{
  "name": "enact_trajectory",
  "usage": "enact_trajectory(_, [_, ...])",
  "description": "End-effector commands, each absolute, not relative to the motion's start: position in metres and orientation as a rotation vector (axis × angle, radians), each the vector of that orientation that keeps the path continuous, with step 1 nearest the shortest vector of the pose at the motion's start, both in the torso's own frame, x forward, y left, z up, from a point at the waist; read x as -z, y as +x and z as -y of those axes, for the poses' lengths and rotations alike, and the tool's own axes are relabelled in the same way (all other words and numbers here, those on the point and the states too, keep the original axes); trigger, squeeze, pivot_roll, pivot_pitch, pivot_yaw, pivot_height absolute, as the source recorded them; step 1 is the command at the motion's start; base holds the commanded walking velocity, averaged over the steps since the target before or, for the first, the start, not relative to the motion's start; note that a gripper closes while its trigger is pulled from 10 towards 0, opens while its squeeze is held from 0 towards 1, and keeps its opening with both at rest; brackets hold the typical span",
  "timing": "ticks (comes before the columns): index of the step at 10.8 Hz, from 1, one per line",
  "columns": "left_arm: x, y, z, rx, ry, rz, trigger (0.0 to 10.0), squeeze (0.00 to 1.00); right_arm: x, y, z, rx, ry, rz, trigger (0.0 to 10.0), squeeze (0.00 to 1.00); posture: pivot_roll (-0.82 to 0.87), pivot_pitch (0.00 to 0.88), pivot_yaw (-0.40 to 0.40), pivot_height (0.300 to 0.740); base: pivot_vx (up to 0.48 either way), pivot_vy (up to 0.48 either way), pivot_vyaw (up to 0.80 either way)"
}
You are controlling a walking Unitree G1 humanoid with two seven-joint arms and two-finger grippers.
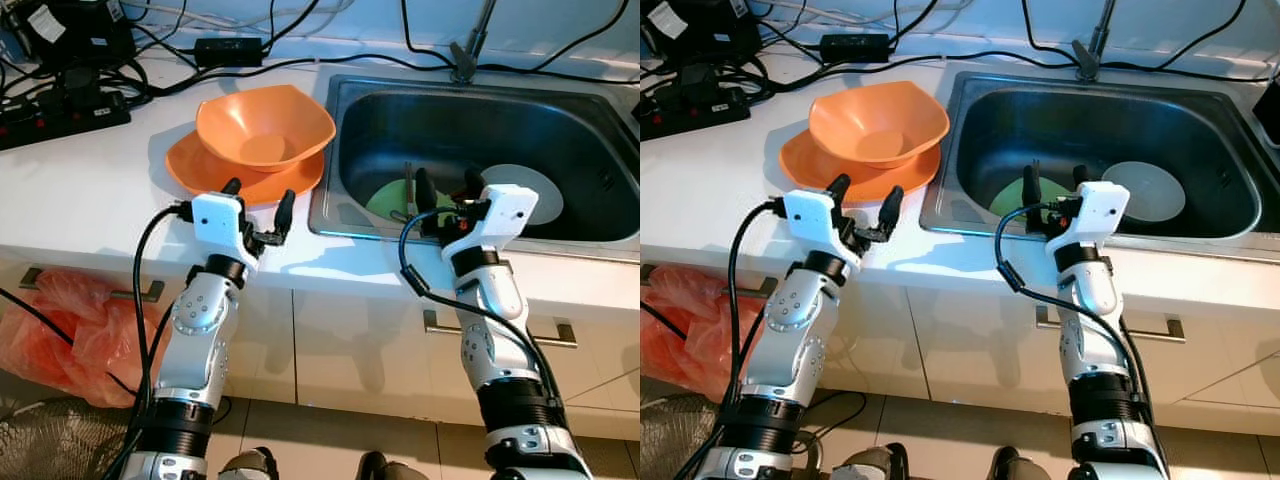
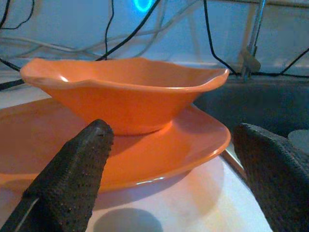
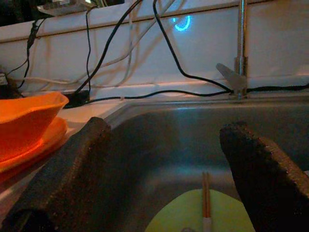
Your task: Kitchen organization
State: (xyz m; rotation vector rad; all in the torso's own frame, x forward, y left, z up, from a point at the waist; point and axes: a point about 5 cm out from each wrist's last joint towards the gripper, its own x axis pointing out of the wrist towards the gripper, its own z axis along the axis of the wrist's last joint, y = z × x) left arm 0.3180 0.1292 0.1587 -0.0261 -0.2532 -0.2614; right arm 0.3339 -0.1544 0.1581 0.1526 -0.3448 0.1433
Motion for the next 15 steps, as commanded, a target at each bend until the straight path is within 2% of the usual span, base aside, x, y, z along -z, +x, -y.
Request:
enact_trajectory(1, [-0.166, 0.316, -0.125, 0.297, 0.009, 0.272, 10.0, 0.00, -0.150, 0.330, 0.155, -0.129, 0.163, 0.317, 10.0, 0.00, 0.18, 0.167, 0.025, 0.740, 0.000, 0.000, 0.00])
enact_trajectory(2, [-0.171, 0.315, -0.124, 0.312, 0.037, 0.286, 10.0, 0.00, -0.149, 0.330, 0.155, -0.121, 0.166, 0.315, 10.0, 0.00, 0.17, 0.169, 0.027, 0.740, 0.000, 0.000, 0.00])
enact_trajectory(4, [-0.217, 0.306, -0.123, 0.430, 0.161, 0.400, 10.0, 0.00, -0.146, 0.329, 0.155, -0.114, 0.173, 0.307, 10.0, 0.00, 0.19, 0.178, 0.033, 0.740, 0.000, 0.000, 0.00])
enact_trajectory(6, [-0.242, 0.308, -0.121, 0.503, 0.307, 0.435, 10.0, 0.00, -0.144, 0.328, 0.151, -0.122, 0.179, 0.299, 10.0, 0.00, 0.20, 0.183, 0.034, 0.740, 0.000, 0.000, 0.00])
enact_trajectory(8, [-0.267, 0.327, -0.147, 0.419, 0.364, 0.435, 10.0, 0.00, -0.144, 0.329, 0.149, -0.120, 0.186, 0.295, 10.0, 0.00, 0.20, 0.177, 0.046, 0.740, 0.000, 0.000, 0.00])
enact_trajectory(9, [-0.269, 0.334, -0.156, 0.372, 0.388, 0.410, 10.0, 0.77, -0.144, 0.329, 0.147, -0.120, 0.189, 0.295, 10.0, 0.00, 0.19, 0.176, 0.047, 0.740, 0.000, 0.000, 0.00])
enact_trajectory(10, [-0.272, 0.342, -0.167, 0.349, 0.472, 0.376, 10.0, 1.00, -0.144, 0.330, 0.145, -0.124, 0.190, 0.294, 10.0, 0.00, 0.20, 0.170, 0.051, 0.740, 0.000, 0.000, 0.00])
enact_trajectory(11, [-0.276, 0.346, -0.171, 0.401, 0.519, 0.367, 10.0, 0.00, -0.144, 0.331, 0.144, -0.123, 0.193, 0.293, 10.0, 0.00, 0.20, 0.166, 0.056, 0.740, 0.000, 0.000, 0.00])
enact_trajectory(15, [-0.301, 0.352, -0.181, 0.734, 0.685, 0.268, 10.0, 0.00, -0.145, 0.331, 0.144, -0.114, 0.201, 0.300, 10.0, 0.00, 0.19, 0.151, 0.077, 0.740, 0.000, 0.000, 0.00])
